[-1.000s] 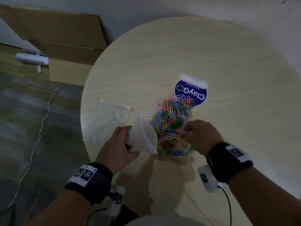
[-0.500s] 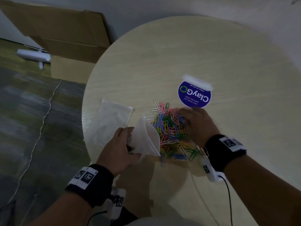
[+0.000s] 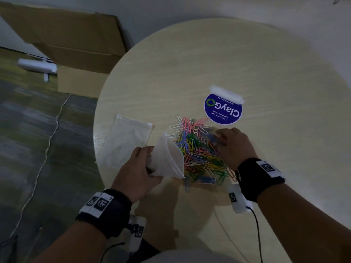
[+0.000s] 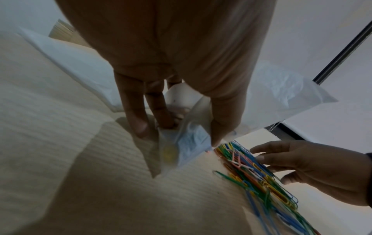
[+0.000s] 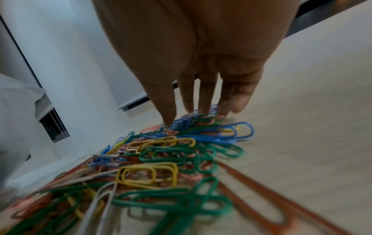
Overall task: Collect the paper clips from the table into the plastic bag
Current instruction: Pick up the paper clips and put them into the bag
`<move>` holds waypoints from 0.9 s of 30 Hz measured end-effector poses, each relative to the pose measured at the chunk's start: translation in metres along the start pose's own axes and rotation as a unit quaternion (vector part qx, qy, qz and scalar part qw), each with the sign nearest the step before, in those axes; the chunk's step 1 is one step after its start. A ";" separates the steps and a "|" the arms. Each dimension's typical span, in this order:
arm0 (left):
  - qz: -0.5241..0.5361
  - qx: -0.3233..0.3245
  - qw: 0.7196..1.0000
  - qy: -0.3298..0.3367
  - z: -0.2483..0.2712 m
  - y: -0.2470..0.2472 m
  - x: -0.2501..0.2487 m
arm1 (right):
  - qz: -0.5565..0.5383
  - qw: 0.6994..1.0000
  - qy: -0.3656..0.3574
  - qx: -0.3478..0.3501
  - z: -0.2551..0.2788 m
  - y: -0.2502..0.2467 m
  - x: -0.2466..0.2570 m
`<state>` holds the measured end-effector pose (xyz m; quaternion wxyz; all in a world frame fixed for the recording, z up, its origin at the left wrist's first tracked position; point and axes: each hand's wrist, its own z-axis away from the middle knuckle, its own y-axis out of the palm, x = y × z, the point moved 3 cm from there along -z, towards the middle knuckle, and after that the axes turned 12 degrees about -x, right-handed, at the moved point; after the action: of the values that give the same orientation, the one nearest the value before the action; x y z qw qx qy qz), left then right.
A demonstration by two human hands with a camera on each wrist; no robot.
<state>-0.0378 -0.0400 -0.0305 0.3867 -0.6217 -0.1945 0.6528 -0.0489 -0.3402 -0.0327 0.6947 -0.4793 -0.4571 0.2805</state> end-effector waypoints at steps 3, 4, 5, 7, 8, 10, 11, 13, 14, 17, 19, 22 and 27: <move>-0.013 -0.004 1.000 -0.001 0.000 0.000 0.000 | 0.032 0.999 0.026 -0.031 0.008 -0.006 -0.008; -0.016 -0.004 1.000 0.001 0.000 0.000 -0.001 | 0.040 0.999 0.022 -0.023 0.011 -0.005 -0.008; -0.018 -0.004 1.000 0.003 0.001 0.001 -0.002 | 0.038 0.999 0.011 -0.015 0.013 -0.002 -0.008; -0.016 -0.007 1.000 0.006 0.000 0.002 -0.004 | 0.007 1.000 -0.004 -0.012 0.015 0.000 -0.005; -0.016 -0.008 1.000 0.009 0.000 0.002 -0.005 | -0.013 1.000 -0.007 -0.013 0.015 0.000 -0.004; -0.018 -0.009 1.000 0.012 -0.001 0.004 -0.008 | -0.026 0.999 -0.014 -0.013 0.016 -0.003 -0.003; -0.018 -0.008 1.000 0.012 -0.001 0.005 -0.010 | -0.021 1.000 -0.017 -0.009 0.017 -0.004 -0.003; -0.017 -0.003 1.000 0.008 -0.002 0.006 -0.013 | -0.016 1.000 -0.019 -0.006 0.020 -0.008 -0.005; -0.019 -0.003 1.000 0.007 -0.003 0.007 -0.014 | -0.018 1.000 -0.019 -0.008 0.021 -0.012 -0.006; -0.024 -0.003 1.000 0.010 -0.006 0.009 -0.016 | -0.047 0.998 -0.018 -0.027 0.026 -0.031 -0.003; -0.024 -0.005 1.000 0.014 -0.007 0.010 -0.017 | -0.070 0.996 -0.025 -0.047 0.030 -0.048 0.004; -0.026 -0.005 1.000 0.013 -0.009 0.012 -0.020 | -0.106 0.991 -0.043 -0.068 0.039 -0.076 0.023; -0.026 -0.014 1.000 0.008 -0.011 0.014 -0.024 | -0.215 0.974 -0.037 -0.059 0.058 -0.094 0.055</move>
<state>-0.0324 -0.0692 -0.0262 0.3968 -0.6267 -0.2168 0.6347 -0.0825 -0.3066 0.0818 0.6916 -0.3993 -0.5909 0.1145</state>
